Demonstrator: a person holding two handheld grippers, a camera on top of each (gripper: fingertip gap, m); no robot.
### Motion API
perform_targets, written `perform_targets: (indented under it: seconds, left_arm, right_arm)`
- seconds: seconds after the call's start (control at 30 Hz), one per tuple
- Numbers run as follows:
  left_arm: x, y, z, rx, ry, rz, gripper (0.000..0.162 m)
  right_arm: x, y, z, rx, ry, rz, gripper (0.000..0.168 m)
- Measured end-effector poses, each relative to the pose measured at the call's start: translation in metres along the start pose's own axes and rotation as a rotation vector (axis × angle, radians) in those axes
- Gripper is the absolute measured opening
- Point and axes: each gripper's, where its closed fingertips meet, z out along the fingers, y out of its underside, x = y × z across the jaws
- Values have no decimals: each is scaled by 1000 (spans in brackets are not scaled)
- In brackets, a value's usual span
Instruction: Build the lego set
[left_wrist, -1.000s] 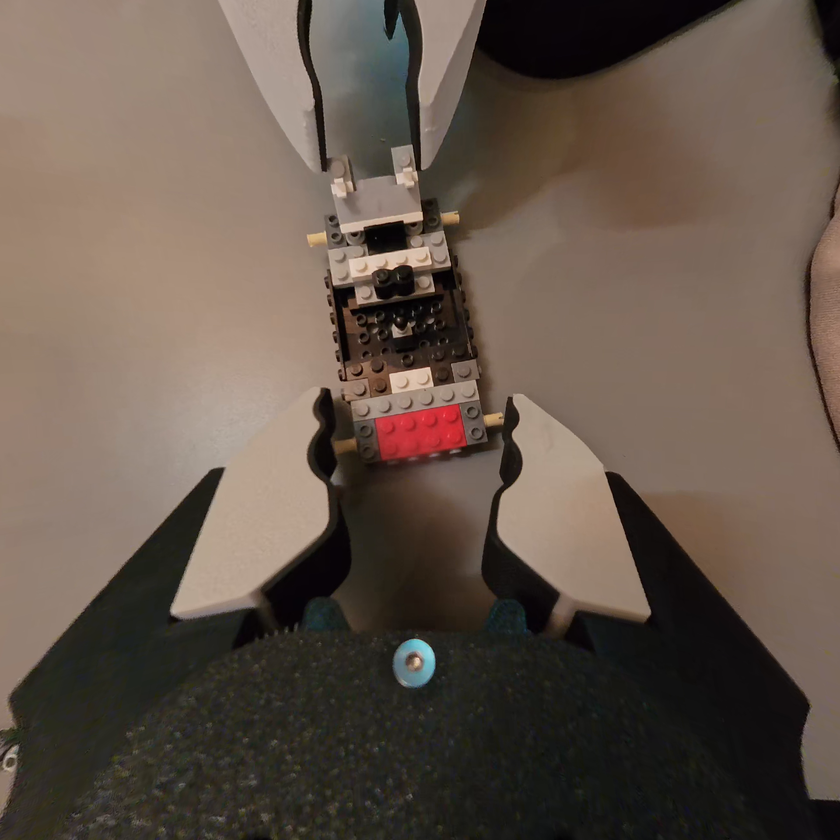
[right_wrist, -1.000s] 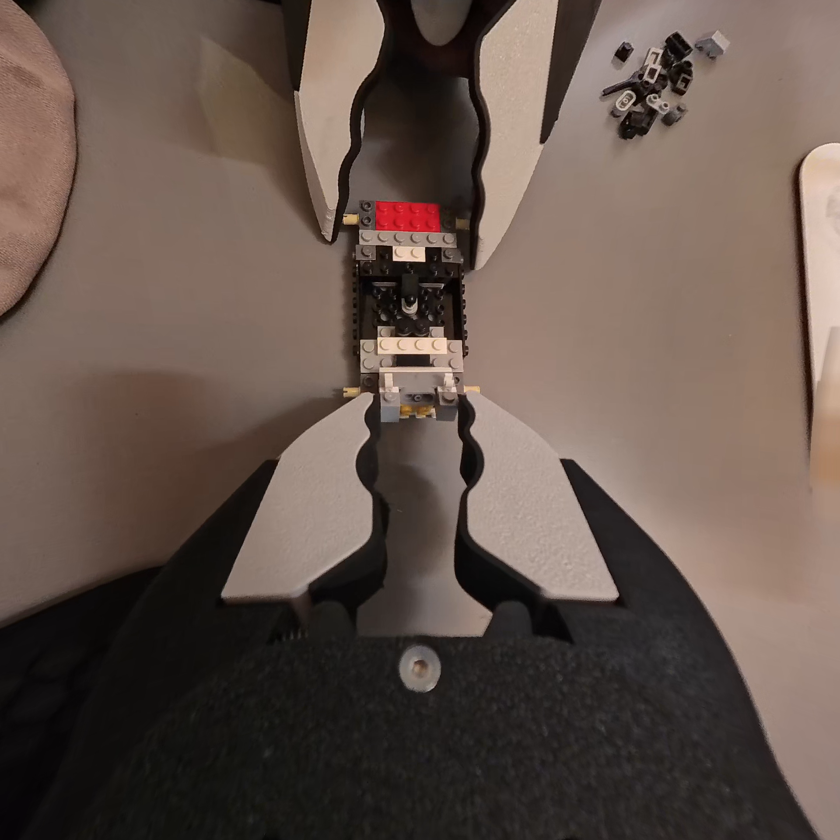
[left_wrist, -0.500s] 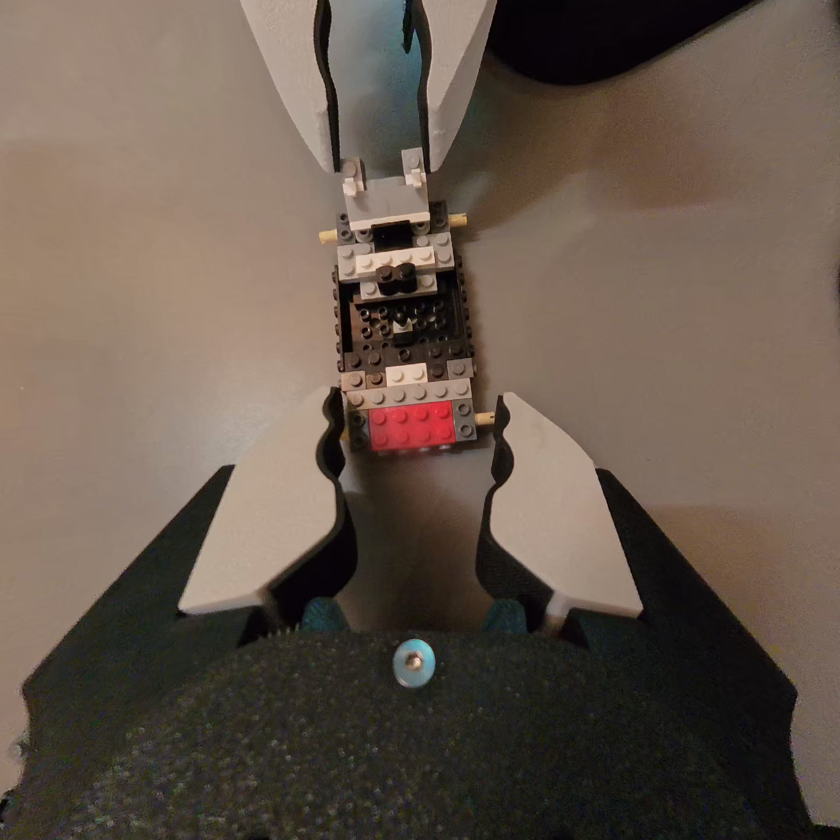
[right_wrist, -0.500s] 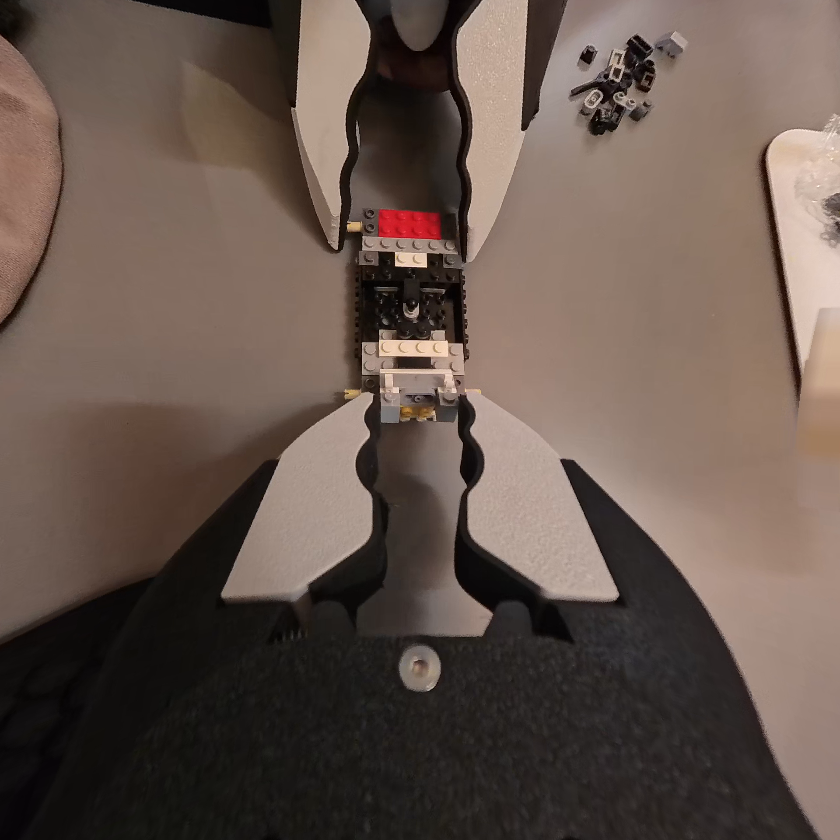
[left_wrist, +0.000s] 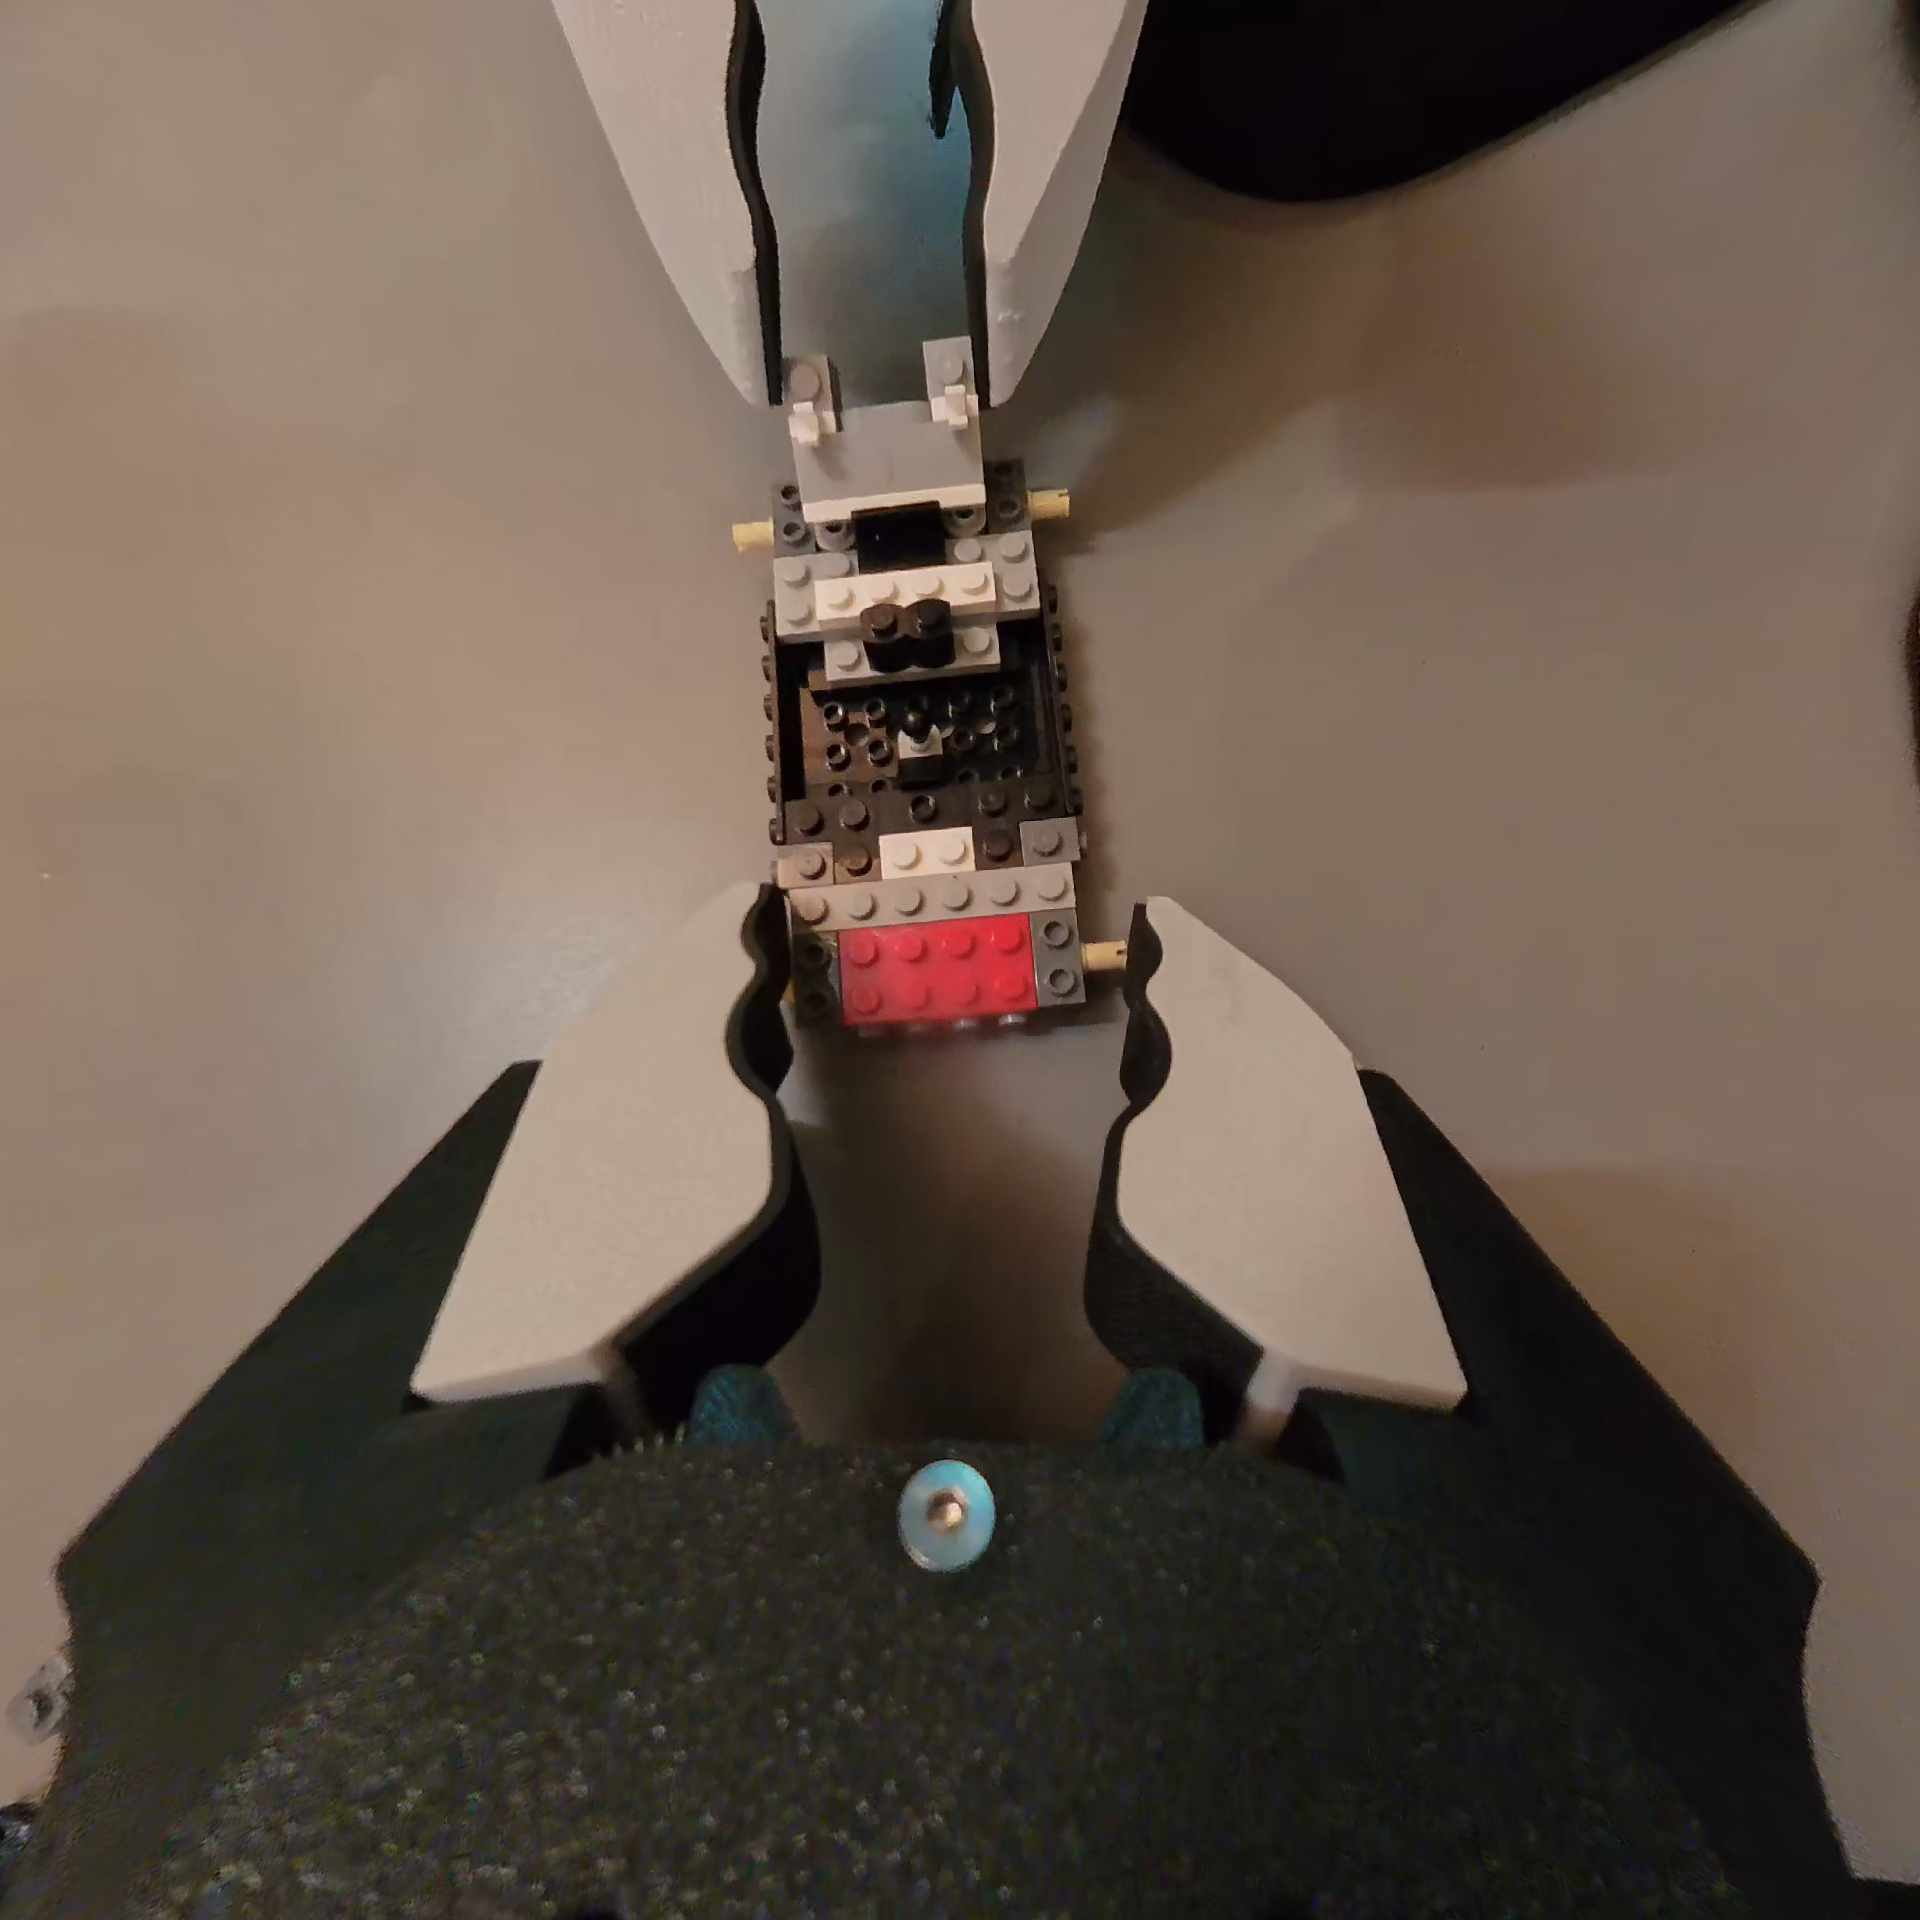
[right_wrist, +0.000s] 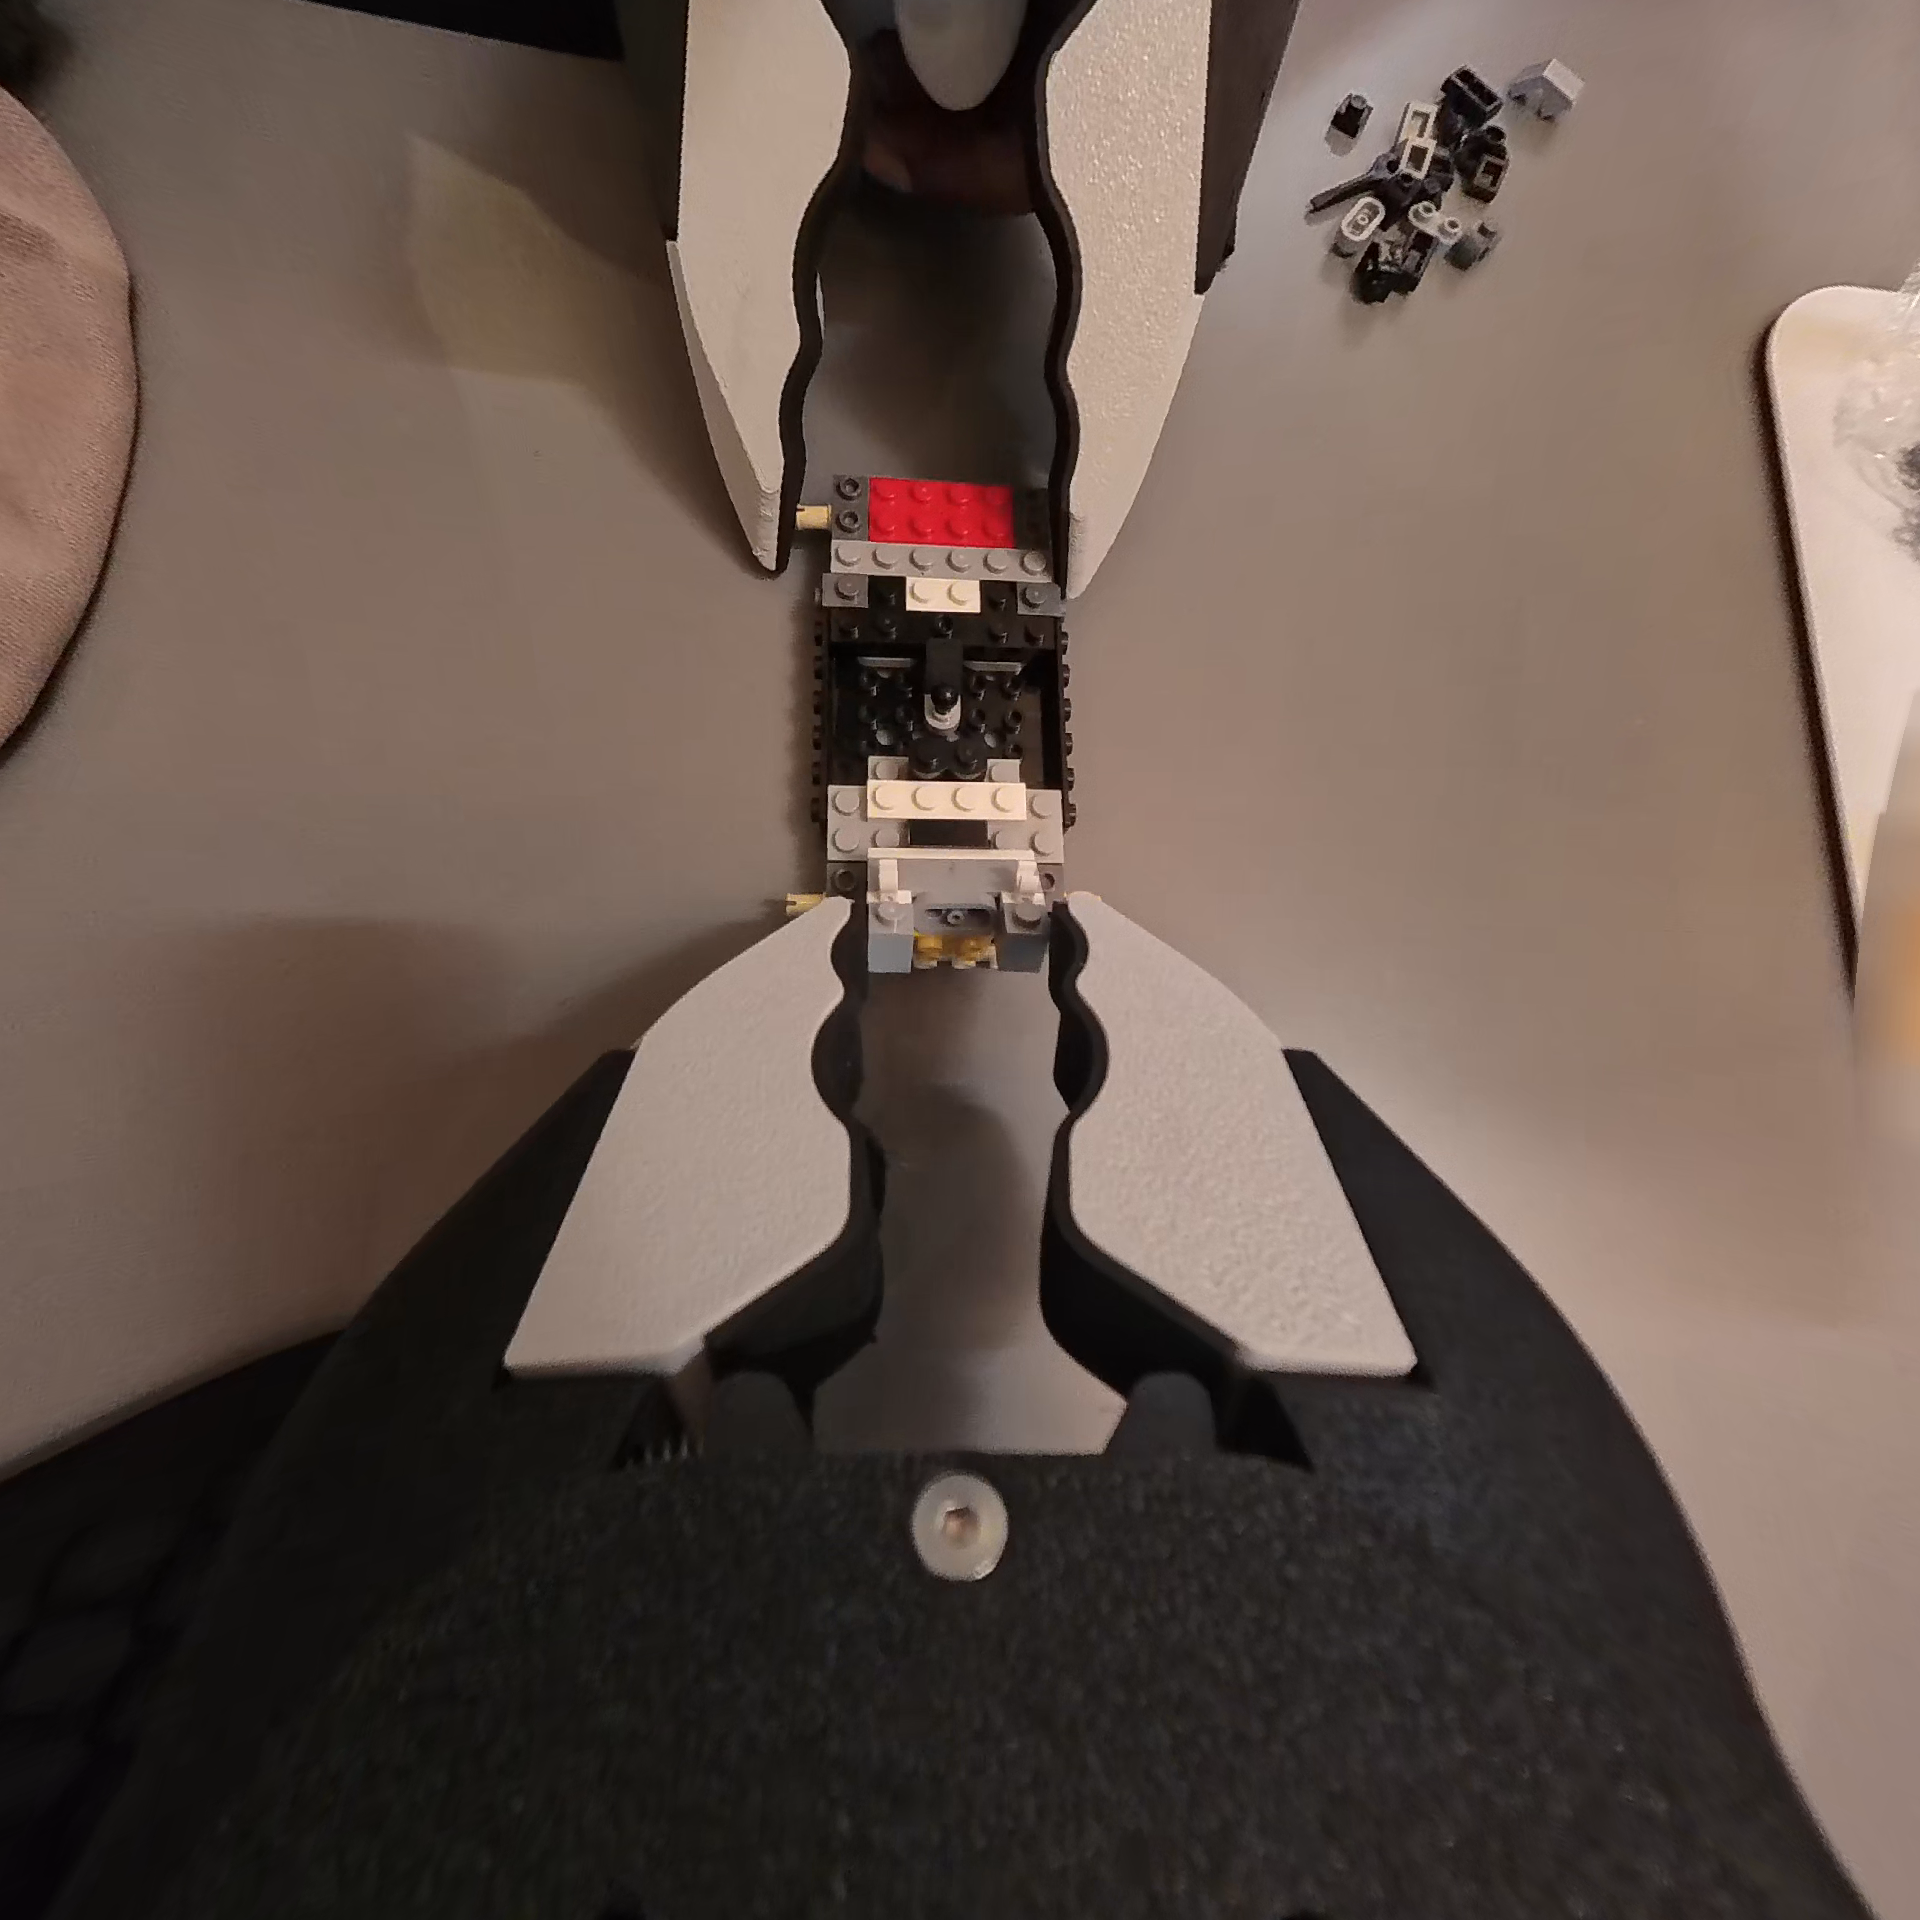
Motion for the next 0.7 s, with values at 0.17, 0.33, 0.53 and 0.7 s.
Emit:
perform_targets:
  seconds: [0.17, 0.33, 0.53, 0.7]
  left_arm:
    - [0, 0, 0, -1, -1, 1, 61]
    - [0, 0, 0, -1, -1, 2, 61]
    - [0, 0, 0, 2, 0, 2, 61]
    - [0, 0, 0, 2, 0, 2, 61]
  right_arm:
    - [0, 0, 0, -7, -3, -3, 33]
    - [-1, -1, 0, -11, -7, -6, 33]
    - [-1, -2, 0, -8, -8, -4, 33]
    - [0, -1, -1, -9, -4, 1, 34]
